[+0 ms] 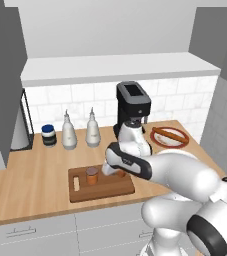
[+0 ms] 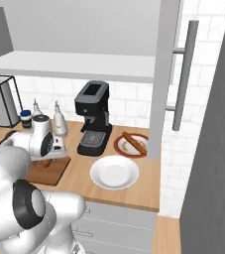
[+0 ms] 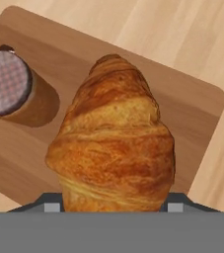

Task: From the different types of pastries on the counter, select a croissant and place it on the cutting board. Then retrieve a jar of jam from the cabinet and place it alongside the croissant on the cutting board.

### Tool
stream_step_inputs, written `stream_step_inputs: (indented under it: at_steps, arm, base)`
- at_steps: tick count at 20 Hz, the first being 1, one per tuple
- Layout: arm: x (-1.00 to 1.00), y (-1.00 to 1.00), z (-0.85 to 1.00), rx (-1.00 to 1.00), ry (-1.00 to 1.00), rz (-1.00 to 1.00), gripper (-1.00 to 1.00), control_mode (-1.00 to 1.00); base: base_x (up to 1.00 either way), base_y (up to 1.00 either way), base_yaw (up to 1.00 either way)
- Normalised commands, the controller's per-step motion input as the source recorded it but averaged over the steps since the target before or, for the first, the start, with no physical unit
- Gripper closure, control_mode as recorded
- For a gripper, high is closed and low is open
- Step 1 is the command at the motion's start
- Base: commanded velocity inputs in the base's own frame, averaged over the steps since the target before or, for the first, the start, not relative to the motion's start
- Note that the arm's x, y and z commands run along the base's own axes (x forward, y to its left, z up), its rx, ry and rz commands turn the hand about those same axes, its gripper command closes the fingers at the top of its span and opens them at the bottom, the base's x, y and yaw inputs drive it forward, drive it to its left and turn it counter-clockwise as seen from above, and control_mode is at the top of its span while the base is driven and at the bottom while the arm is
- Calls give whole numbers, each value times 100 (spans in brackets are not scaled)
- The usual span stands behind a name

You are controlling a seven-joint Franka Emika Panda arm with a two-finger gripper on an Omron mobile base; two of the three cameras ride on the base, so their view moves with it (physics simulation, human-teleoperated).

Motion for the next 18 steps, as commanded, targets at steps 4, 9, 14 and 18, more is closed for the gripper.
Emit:
stream_step_inputs:
  at_steps: [4,9,14,18]
  arm:
    - [0,-1,0,0,4,0,100,-100]
    - [0,-32,0,1,1,0,100,-100]
    - [0,0,0,0,0,0,-100,-100]
    - [0,0,0,0,-3,0,-100,-100]
  base:
    - [0,0,0]
    - [0,0,0]
    - [0,0,0]
    - [0,0,0]
